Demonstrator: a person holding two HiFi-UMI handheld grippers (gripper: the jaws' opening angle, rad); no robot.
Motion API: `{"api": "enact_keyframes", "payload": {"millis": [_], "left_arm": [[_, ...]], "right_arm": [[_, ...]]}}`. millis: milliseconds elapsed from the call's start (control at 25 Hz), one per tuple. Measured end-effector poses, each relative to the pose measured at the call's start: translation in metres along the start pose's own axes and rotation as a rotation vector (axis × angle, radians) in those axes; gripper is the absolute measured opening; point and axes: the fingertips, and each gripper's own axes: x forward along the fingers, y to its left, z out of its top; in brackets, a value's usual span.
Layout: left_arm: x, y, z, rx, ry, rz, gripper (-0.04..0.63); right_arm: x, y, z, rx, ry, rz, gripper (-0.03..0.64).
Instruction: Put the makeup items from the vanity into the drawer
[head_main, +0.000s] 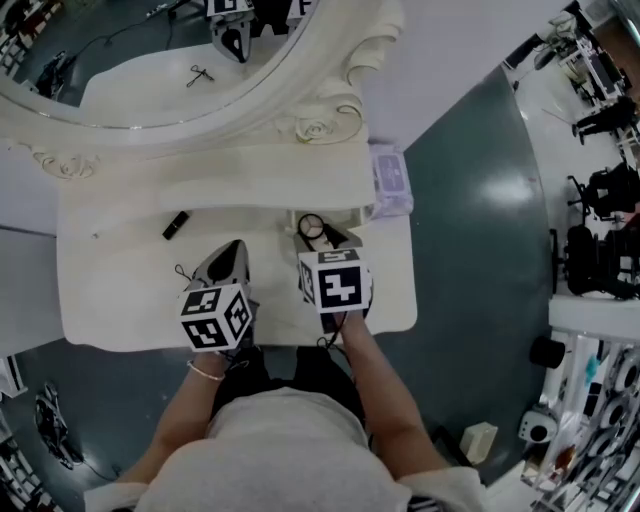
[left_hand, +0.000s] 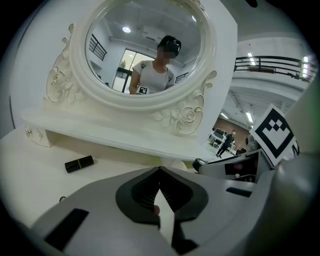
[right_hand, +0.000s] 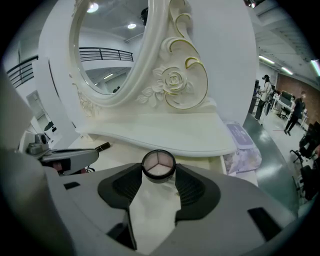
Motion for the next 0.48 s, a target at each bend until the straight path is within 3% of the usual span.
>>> {"api": "enact_keyframes", "payload": {"millis": [480], "left_arm": [[0.013, 0.006, 0.002, 0.001, 0.014, 0.003, 0.003]], "right_arm": [[0.012, -0.009, -0.002, 0.027, 0.044, 0.005, 0.216]]}}
